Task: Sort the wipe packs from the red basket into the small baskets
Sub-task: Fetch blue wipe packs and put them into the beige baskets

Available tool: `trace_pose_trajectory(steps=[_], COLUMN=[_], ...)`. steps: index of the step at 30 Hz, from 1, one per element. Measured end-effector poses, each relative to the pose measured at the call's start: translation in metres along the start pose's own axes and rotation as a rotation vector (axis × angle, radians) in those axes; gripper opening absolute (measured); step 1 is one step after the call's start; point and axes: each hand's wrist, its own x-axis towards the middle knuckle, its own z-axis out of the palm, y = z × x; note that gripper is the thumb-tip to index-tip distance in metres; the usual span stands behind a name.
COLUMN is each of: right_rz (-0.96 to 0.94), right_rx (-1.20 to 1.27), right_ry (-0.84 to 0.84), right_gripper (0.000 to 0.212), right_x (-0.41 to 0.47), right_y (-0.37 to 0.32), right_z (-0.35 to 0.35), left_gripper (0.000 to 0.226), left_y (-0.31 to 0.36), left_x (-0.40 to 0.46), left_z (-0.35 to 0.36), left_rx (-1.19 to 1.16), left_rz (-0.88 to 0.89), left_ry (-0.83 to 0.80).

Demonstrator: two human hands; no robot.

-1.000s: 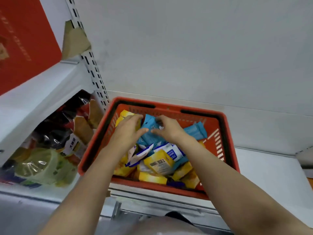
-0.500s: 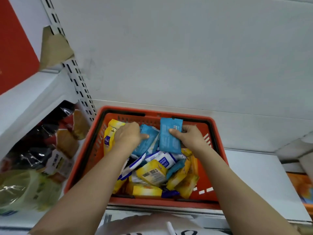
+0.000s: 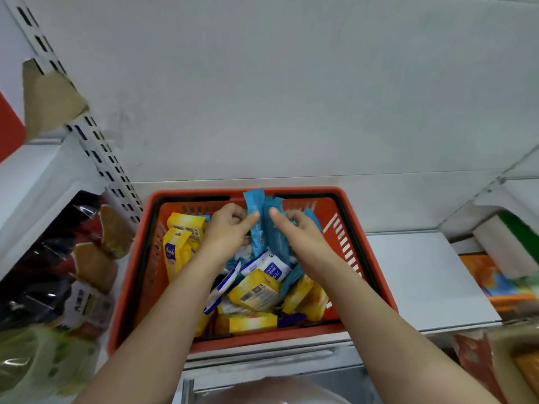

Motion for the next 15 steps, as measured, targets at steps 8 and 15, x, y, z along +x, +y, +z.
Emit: trace_pose_trajectory(steps=[8,15], right_rz=[0.035,-0.083], right_rx=[0.426,0.574], right_ry=[-0.098,-0.030], right_gripper=[0.031,0.055], right_x=[-0.034,-0.077], right_y=[-0.004,0.000], right_z=[-0.005,-0.030], left_gripper=[0.004,0.055], left_y=[-0.011,0.002], left_x=[-0.008,-0.038], left_z=[0.006,0.032], left_rx=[-0.201,-0.260], left_rz=[0.038,-0.127], left_ry=[-0.051,-0.317])
